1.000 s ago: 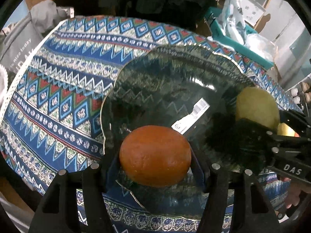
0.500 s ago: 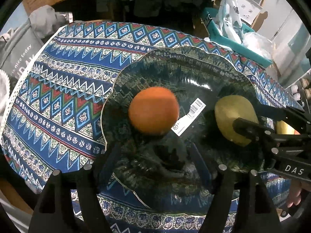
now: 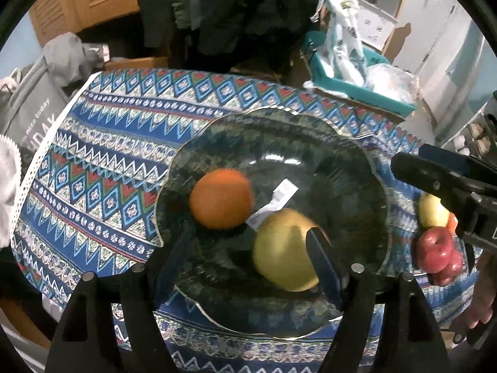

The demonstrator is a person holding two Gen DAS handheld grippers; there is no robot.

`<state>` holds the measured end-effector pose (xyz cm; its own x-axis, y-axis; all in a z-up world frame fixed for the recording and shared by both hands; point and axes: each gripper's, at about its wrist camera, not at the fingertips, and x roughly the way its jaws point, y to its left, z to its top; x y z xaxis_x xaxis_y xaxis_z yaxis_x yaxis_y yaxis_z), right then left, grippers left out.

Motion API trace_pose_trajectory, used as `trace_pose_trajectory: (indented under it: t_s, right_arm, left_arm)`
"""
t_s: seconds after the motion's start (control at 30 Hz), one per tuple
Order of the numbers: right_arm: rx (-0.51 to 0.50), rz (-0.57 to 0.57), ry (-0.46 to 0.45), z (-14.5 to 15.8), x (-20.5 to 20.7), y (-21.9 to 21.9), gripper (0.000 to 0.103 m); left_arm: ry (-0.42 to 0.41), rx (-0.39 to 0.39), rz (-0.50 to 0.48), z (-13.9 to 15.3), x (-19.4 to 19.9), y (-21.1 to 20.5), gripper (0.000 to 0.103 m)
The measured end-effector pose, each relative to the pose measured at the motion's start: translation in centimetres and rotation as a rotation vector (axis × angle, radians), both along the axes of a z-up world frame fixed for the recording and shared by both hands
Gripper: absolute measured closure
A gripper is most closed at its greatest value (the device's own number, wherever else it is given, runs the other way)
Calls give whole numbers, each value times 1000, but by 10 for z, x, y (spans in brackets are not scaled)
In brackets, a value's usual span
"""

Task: Organize fruits
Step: 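Open the left tool over the bowl while the right tool releases the pear there, then move both tools away from the bowl back toward the fruit pile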

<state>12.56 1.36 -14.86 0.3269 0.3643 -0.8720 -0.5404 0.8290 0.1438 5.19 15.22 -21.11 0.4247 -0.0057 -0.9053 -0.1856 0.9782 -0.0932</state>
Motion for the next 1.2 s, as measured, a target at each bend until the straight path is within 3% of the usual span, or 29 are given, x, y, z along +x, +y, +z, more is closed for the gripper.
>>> trace_pose_trajectory:
  t_s: [0.43,0.7,1.2]
  right_arm:
    - [-21,-121,-136,56,-10,-62,33]
    - [-4,-203,-200,89,-25,-109,25]
    - [2,-332,-252,113,-51,-186,21]
  left_arm:
    - [-95,-48,-65,47,0,-38,23]
    - [-148,-61,-130,73,-3,-70,16]
    - [-151,-79,-238,83,-2,-128,15]
